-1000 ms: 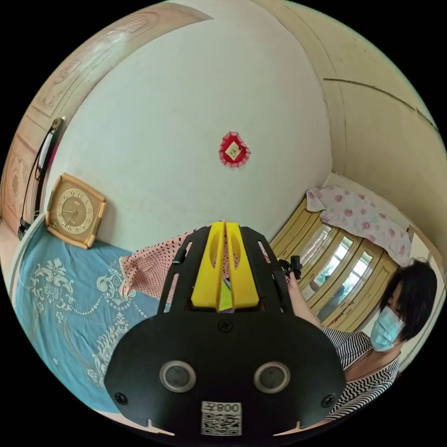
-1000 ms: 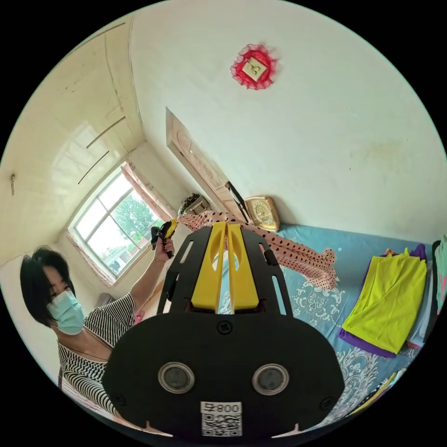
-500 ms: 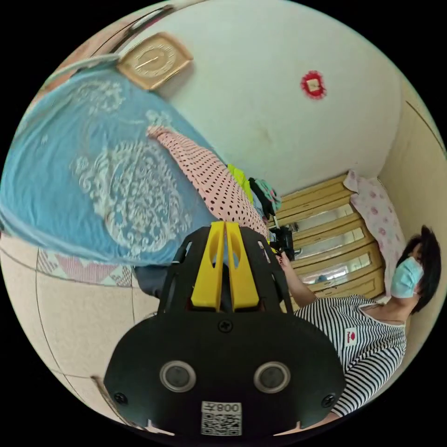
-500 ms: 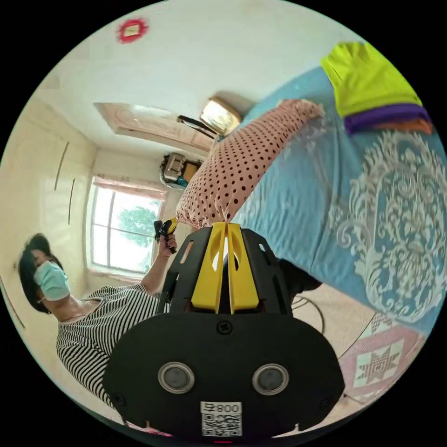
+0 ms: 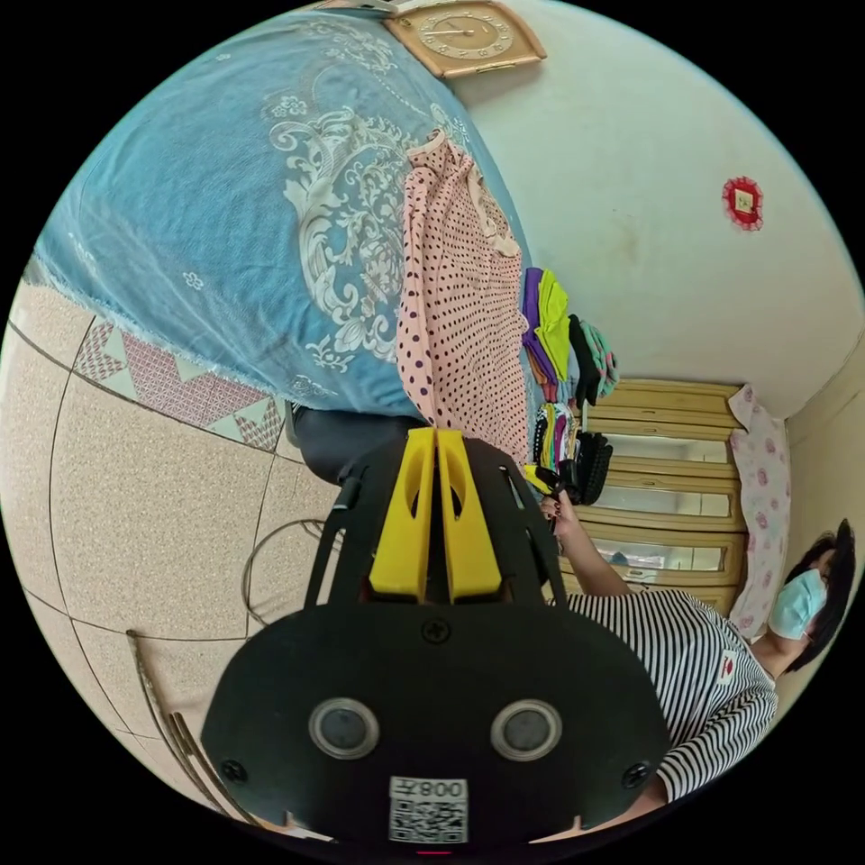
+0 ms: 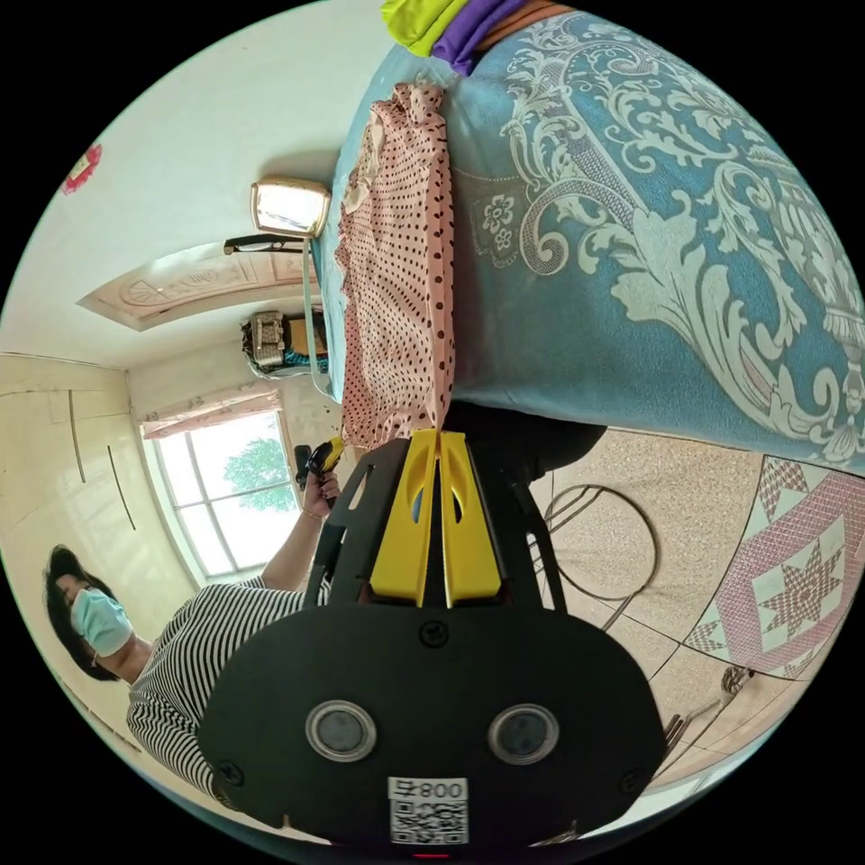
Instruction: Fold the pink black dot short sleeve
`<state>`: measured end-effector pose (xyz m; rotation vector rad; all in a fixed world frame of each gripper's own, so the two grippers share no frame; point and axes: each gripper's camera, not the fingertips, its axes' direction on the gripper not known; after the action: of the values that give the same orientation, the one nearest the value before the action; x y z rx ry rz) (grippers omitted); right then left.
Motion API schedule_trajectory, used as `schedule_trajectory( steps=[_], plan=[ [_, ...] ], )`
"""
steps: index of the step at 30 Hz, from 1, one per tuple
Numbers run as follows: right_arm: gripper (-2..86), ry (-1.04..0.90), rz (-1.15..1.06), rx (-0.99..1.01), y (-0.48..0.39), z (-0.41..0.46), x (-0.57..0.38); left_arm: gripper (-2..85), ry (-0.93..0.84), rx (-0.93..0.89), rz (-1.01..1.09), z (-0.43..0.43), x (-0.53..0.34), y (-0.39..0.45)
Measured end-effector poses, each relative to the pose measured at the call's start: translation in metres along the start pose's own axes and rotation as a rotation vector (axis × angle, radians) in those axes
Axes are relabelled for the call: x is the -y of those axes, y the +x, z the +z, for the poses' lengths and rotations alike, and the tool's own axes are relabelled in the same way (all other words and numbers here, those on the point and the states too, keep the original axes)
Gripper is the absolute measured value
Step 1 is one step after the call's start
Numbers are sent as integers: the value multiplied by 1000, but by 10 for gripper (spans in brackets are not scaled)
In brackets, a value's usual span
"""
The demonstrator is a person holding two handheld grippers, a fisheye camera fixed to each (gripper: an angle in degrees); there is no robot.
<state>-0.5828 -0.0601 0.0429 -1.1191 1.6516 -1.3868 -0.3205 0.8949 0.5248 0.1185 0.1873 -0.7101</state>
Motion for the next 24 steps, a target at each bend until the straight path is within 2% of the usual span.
schedule_trajectory(
  steps=[10,18,24],
  plan=[
    [2,9,74,12,27,44,37,10,-6,55,-75,54,33,3],
    [2,130,116,0,35,45,34,36,138,52,-142,50,47,4],
    [7,235,18,-19,-5,46,76,57,121,2,51,92,135,68]
  ],
)
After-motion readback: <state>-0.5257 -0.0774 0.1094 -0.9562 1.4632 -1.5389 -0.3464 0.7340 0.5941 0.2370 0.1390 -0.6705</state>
